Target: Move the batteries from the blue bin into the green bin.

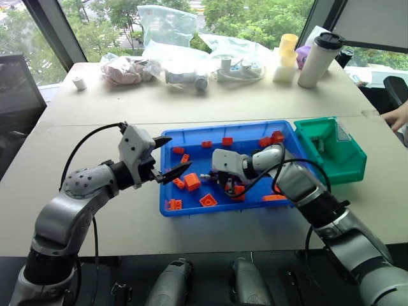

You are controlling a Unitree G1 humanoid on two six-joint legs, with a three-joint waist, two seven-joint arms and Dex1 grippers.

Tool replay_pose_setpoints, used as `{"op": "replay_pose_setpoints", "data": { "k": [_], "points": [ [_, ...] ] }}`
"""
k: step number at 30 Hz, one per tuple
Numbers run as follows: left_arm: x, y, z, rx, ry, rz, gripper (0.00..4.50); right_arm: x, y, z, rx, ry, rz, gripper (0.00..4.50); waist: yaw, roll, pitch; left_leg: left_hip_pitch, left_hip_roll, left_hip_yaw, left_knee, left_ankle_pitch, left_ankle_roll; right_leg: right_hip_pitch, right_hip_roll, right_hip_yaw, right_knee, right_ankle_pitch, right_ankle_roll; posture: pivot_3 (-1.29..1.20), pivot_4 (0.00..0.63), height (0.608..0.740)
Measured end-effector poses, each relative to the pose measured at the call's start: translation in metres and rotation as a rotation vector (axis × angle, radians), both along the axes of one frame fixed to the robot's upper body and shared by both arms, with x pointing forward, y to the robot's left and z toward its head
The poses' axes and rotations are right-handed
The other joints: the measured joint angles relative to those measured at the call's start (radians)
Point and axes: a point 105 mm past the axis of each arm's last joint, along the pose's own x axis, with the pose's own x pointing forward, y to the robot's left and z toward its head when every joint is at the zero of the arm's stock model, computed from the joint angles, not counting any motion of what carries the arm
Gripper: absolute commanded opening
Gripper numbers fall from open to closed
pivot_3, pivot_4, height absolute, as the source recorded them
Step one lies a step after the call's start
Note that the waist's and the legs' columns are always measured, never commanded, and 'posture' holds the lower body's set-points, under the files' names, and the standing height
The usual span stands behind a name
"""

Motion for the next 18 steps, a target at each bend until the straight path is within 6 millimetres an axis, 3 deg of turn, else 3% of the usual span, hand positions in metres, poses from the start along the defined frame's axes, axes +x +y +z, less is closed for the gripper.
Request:
{"op": "replay_pose_setpoints", "data": {
  "k": [4, 7, 9, 13, 16, 18],
  "points": [
    [0.000, 0.000, 0.000, 0.003, -0.002, 0.003, 4.50, 0.002, -0.002, 0.010, 0.037, 0.008, -0.035, 0.01, 0.000, 0.000, 0.000, 0.000, 0.000, 0.000, 0.000, 0.000, 0.000, 0.000, 0.000, 0.000, 0.000, 0.000, 0.000, 0.00, 0.150, 0.740],
    [0.000, 0.000, 0.000, 0.002, -0.002, 0.002, 4.50, 0.009, -0.014, 0.045, 0.120, -0.033, -0.104, 0.01, 0.002, 0.000, 0.000, 0.000, 0.000, 0.000, 0.000, 0.000, 0.000, 0.000, 0.000, 0.000, 0.000, 0.000, 0.000, 0.00, 0.150, 0.740],
    [0.000, 0.000, 0.000, 0.002, -0.003, 0.002, 4.50, 0.016, -0.035, 0.073, 0.146, -0.105, -0.170, 0.01, 0.008, 0.000, 0.000, 0.000, 0.000, 0.000, 0.000, 0.000, 0.000, 0.000, 0.000, 0.000, 0.000, 0.000, 0.000, 0.00, 0.150, 0.740],
    [0.000, -0.001, 0.000, 0.000, -0.002, -0.002, 4.50, 0.025, -0.109, 0.110, 0.121, -0.227, -0.395, 0.01, 0.014, 0.000, 0.000, -0.001, -0.002, 0.000, 0.000, -0.001, 0.002, 0.001, -0.002, 0.000, -0.001, 0.000, 0.000, 0.00, 0.150, 0.740],
    [0.002, -0.002, 0.000, -0.004, -0.009, -0.008, 4.50, 0.023, -0.183, 0.109, 0.045, -0.239, -0.631, 0.01, 0.012, 0.000, 0.000, -0.001, -0.002, 0.001, 0.000, -0.001, 0.002, 0.001, -0.003, 0.000, -0.001, 0.000, 0.000, 0.00, 0.150, 0.740],
    [0.002, -0.004, -0.001, -0.003, -0.008, -0.019, 4.50, 0.019, -0.206, 0.103, 0.008, -0.230, -0.696, 0.01, 0.001, 0.000, 0.000, 0.000, 0.000, 0.003, 0.000, -0.001, 0.002, 0.000, -0.002, 0.001, -0.001, 0.000, 0.000, 0.00, 0.150, 0.740]
  ]
}}
